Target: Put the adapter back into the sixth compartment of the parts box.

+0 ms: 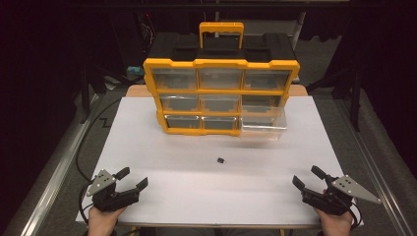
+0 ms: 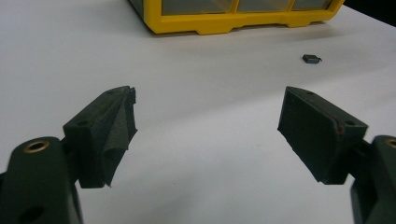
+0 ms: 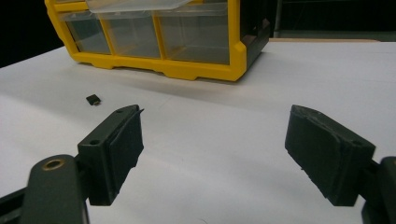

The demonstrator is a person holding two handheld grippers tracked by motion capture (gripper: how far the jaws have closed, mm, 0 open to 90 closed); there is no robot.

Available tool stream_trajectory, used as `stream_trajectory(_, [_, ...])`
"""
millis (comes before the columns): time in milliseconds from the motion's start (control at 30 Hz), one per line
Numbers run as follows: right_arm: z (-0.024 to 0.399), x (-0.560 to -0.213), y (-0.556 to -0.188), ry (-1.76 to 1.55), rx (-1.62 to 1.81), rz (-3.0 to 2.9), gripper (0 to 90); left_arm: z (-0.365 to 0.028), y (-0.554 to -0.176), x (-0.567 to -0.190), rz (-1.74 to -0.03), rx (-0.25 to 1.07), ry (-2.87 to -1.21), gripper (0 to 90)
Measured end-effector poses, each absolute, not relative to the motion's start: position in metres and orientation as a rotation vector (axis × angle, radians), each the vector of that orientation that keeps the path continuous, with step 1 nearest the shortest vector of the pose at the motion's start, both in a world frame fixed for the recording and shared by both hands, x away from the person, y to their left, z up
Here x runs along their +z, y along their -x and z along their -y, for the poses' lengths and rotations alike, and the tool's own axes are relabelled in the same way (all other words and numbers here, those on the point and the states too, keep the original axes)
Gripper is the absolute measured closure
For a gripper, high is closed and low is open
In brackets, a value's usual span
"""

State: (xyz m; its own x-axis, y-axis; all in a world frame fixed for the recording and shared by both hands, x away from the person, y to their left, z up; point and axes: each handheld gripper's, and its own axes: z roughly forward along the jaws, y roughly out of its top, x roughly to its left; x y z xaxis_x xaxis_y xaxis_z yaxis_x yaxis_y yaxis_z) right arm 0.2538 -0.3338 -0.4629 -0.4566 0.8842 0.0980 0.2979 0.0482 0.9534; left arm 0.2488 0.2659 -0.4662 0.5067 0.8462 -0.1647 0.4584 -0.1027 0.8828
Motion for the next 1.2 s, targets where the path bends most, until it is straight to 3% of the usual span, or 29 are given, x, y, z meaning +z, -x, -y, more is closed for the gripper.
stream_trajectory(1200, [0.31,-0.459,-0.269,-1.118,1.451,-1.868,22.5,-0.264,-0.25,-0.466,-1.104,0.493,-1.735,18.4])
